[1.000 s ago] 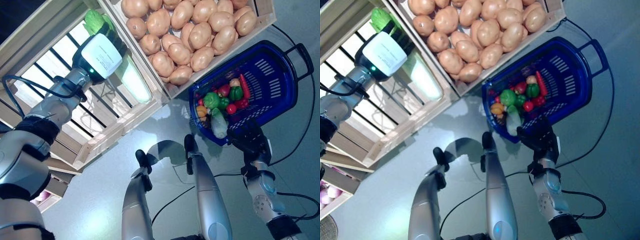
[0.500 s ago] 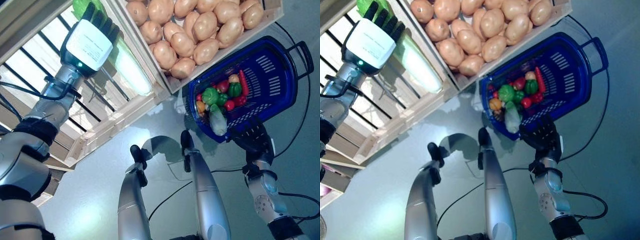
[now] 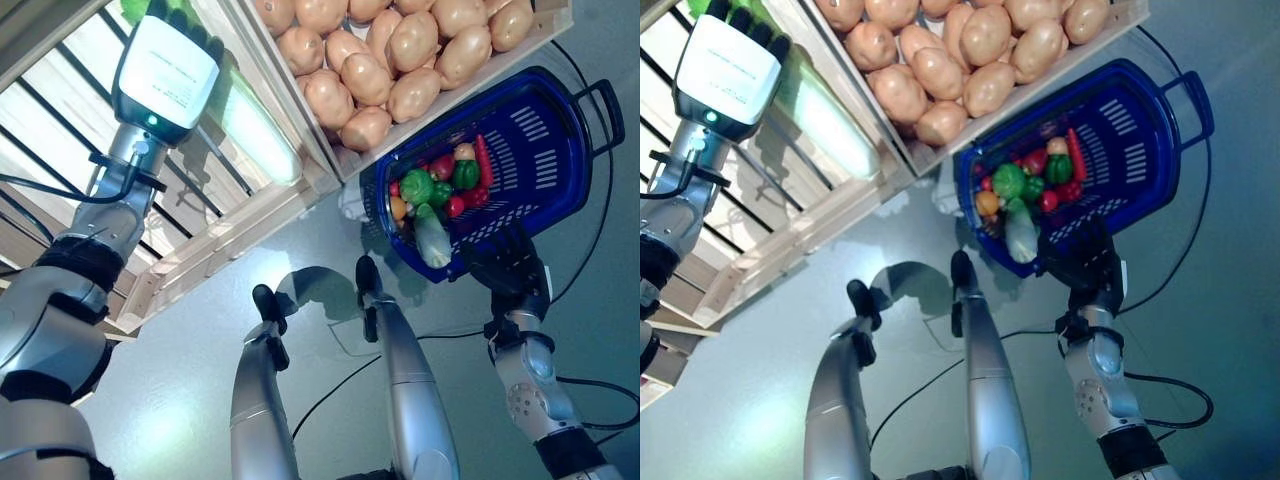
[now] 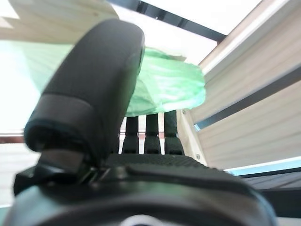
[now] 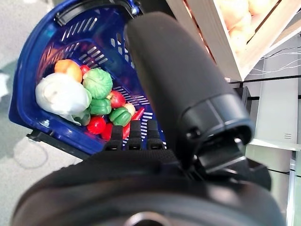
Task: Put vegetables into the basket
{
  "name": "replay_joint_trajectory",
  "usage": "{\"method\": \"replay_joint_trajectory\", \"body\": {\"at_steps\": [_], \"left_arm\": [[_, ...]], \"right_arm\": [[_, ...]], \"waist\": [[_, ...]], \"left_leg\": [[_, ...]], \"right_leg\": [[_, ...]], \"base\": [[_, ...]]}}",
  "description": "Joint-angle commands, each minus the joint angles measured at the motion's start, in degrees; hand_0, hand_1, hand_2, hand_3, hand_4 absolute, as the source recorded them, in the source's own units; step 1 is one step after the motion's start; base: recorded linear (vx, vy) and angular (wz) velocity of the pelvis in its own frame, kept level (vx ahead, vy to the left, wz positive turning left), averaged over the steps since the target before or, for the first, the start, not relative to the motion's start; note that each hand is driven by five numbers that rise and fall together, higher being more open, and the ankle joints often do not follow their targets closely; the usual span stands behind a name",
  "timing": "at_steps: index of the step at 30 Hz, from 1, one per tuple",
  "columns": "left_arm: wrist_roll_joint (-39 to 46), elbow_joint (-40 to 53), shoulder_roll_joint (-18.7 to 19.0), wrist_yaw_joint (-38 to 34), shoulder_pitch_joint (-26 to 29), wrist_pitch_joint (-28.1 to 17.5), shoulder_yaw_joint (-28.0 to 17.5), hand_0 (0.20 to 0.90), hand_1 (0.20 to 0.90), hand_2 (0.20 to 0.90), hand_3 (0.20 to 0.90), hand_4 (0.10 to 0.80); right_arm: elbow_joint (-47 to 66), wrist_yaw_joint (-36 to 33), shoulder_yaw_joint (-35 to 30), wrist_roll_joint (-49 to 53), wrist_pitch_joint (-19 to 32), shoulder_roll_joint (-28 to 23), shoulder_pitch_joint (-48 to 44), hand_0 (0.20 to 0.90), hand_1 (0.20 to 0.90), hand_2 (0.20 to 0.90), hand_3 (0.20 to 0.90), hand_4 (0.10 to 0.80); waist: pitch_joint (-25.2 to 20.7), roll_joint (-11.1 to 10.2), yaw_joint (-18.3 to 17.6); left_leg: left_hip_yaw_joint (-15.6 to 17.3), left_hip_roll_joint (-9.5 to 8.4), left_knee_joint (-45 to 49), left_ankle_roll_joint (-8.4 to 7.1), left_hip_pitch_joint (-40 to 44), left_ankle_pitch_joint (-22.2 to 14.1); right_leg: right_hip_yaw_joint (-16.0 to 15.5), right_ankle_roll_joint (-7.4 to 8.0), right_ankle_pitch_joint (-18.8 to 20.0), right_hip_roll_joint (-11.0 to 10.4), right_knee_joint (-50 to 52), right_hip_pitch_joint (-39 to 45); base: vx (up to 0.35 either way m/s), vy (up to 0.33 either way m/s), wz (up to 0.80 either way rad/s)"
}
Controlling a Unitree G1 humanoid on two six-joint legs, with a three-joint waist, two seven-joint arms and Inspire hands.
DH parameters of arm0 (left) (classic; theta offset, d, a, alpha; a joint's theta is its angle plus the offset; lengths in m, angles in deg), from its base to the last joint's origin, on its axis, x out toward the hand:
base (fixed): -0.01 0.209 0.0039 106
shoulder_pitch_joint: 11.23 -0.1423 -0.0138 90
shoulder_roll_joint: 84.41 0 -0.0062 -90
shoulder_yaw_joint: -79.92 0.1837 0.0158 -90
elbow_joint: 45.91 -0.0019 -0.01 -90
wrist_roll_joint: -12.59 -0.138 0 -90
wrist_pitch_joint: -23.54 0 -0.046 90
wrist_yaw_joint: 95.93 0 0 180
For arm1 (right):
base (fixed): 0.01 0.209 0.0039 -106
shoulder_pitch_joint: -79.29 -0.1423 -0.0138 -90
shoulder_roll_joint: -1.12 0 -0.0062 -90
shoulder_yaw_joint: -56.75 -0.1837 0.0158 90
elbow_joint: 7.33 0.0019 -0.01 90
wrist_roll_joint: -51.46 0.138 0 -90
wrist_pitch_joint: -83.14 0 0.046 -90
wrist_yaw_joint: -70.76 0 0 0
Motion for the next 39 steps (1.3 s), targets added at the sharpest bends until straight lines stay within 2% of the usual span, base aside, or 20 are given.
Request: {"method": "replay_joint_trajectory", "body": {"at_steps": [1,2,3,9,15,20,27,35,39], "left_arm": [[3.4,0.1,4.3,0.8,2.2,2.7,-4.6,0.300,0.300,0.300,0.300,0.400],[3.5,0.1,4.4,1.2,2.2,2.5,-4.6,0.300,0.300,0.300,0.300,0.400],[3.8,0.1,4.6,1.0,2.5,2.2,-4.8,0.300,0.300,0.300,0.300,0.400],[5.7,0.5,4.9,2.0,2.5,2.3,-4.6,0.300,0.300,0.300,0.300,0.400],[12.6,1.8,5.2,0.0,0.9,1.6,-6.6,0.300,0.300,0.300,0.300,0.400],[19.2,3.8,4.9,-3.1,0.4,-3.1,-8.5,0.300,0.300,0.300,0.300,0.400],[27.9,11.4,4.5,-7.4,-5.6,-9.8,-17.7,0.300,0.300,0.300,0.300,0.400],[31.3,19.8,3.5,-7.4,-14.1,-11.9,-25.6,0.300,0.300,0.300,0.300,0.400],[38.0,23.2,1.0,-5.7,-19.9,-15.4,-30.7,0.300,0.300,0.300,0.300,0.400]], "right_arm": [[6.1,-2.8,-4.6,-2.2,2.9,-2.0,1.3,0.900,0.900,0.900,0.900,0.800],[6.2,-2.8,-4.7,-2.1,2.7,-1.9,1.3,0.900,0.900,0.900,0.900,0.800],[6.1,-2.6,-5.0,-2.1,2.7,-2.0,0.7,0.900,0.900,0.900,0.900,0.800],[6.0,-2.3,-4.9,-2.2,2.9,-2.2,0.2,0.900,0.900,0.900,0.900,0.800],[6.2,-2.1,-4.7,-2.2,2.9,-2.3,0.0,0.900,0.900,0.900,0.900,0.800],[6.4,-1.8,-4.2,-2.5,2.9,-1.7,-0.3,0.900,0.900,0.900,0.900,0.800],[7.0,-2.3,-3.7,-4.8,2.6,0.1,-0.2,0.900,0.900,0.900,0.900,0.800],[8.2,-2.2,-3.5,-6.4,1.9,1.3,0.2,0.900,0.900,0.900,0.900,0.800],[7.6,-0.8,-3.0,-7.5,2.6,2.7,0.4,0.900,0.900,0.900,0.900,0.800]], "waist": [[0.1,-1.1,0.1],[0.1,-1.1,0.1],[0.1,-1.1,0.0],[0.1,-0.7,0.1],[0.1,-0.6,0.4],[0.1,-0.6,0.8],[0.1,-0.2,2.2],[0.1,0.3,3.3],[0.1,0.5,4.3]], "left_leg": [[-0.7,-2.13,0.1,1.46,-1.8,0.2],[-0.7,-2.17,-0.1,1.43,-1.7,0.3],[-0.1,-2.13,-1.0,1.82,-2.7,2.2],[0.0,-2.40,-1.6,1.68,-2.2,2.5],[0.1,-2.68,-3.1,1.47,-0.5,3.0],[0.1,-2.94,-4.8,1.35,1.7,3.6],[-0.2,-3.75,-5.2,1.48,6.2,2.8],[-0.3,-4.13,-6.4,1.55,9.6,2.4],[-0.3,-4.70,-8.6,1.66,14.2,2.8]], "right_leg": [[-0.1,1.96,0.7,0.3,-2.9,4.3],[-0.1,2.01,0.8,0.4,-3.1,4.4],[-0.2,1.62,2.5,0.4,-4.0,3.3],[0.0,1.67,2.6,0.5,-4.6,3.9],[-0.1,1.83,2.9,0.6,-6.1,5.7],[-0.3,1.72,2.9,0.8,-7.7,8.2],[-0.7,1.29,1.9,1.0,-8.2,13.0],[-1.2,0.95,0.8,0.9,-8.8,16.6],[-2.2,0.99,0.5,0.6,-10.4,21.1]], "base": [[0.000,0.000,0.00],[-0.100,-0.009,-0.01],[-0.099,-0.007,0.00],[-0.018,-0.001,0.00],[0.000,0.000,0.00],[-0.002,-0.007,0.00],[0.007,-0.018,0.02],[0.014,-0.024,0.06],[0.027,-0.039,0.04]]}}
